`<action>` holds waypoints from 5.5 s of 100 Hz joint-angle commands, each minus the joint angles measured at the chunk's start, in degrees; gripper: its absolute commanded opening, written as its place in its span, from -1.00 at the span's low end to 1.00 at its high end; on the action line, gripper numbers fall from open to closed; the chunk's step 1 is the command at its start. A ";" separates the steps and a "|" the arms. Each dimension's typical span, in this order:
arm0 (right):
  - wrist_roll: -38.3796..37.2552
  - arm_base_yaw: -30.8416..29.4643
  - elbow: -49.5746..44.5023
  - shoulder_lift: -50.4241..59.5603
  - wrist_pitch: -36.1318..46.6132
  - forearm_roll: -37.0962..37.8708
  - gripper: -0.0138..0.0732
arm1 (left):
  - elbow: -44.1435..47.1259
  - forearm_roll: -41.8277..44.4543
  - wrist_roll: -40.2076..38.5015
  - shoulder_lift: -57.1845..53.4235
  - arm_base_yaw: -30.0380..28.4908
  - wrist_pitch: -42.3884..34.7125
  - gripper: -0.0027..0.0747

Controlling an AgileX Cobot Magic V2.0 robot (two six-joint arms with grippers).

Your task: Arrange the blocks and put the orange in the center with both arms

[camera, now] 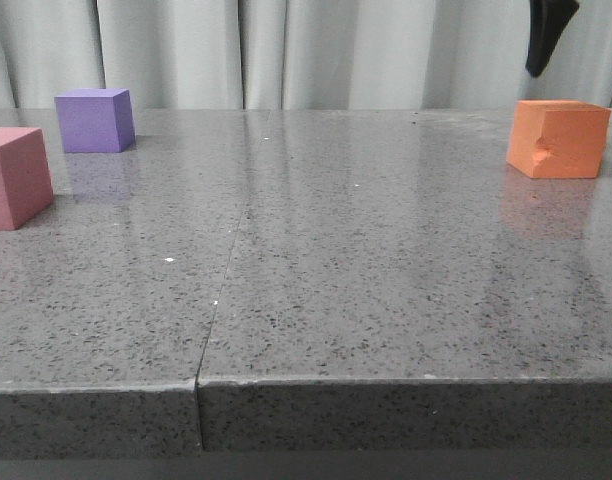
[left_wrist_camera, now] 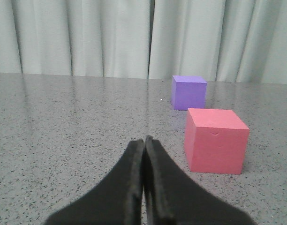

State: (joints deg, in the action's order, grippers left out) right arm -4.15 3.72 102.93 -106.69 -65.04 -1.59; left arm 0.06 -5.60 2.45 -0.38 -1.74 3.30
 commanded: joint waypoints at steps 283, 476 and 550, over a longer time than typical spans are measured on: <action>-23.41 24.13 14.14 -6.60 -6.26 -1.48 0.10 | 2.27 0.11 -0.04 -1.64 -0.11 -4.57 -0.98; -21.11 24.13 14.26 -3.84 -11.33 -3.49 0.63 | 2.27 0.11 -0.04 -1.64 -0.11 -4.57 -0.98; -17.25 24.02 14.09 3.56 -11.39 4.71 -0.84 | 2.27 0.11 -0.04 -1.64 -0.11 -4.57 -0.98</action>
State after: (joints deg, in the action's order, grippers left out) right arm -22.13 27.83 115.61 -107.27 -71.49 0.00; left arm 0.06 -5.60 2.45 -0.38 -1.74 3.30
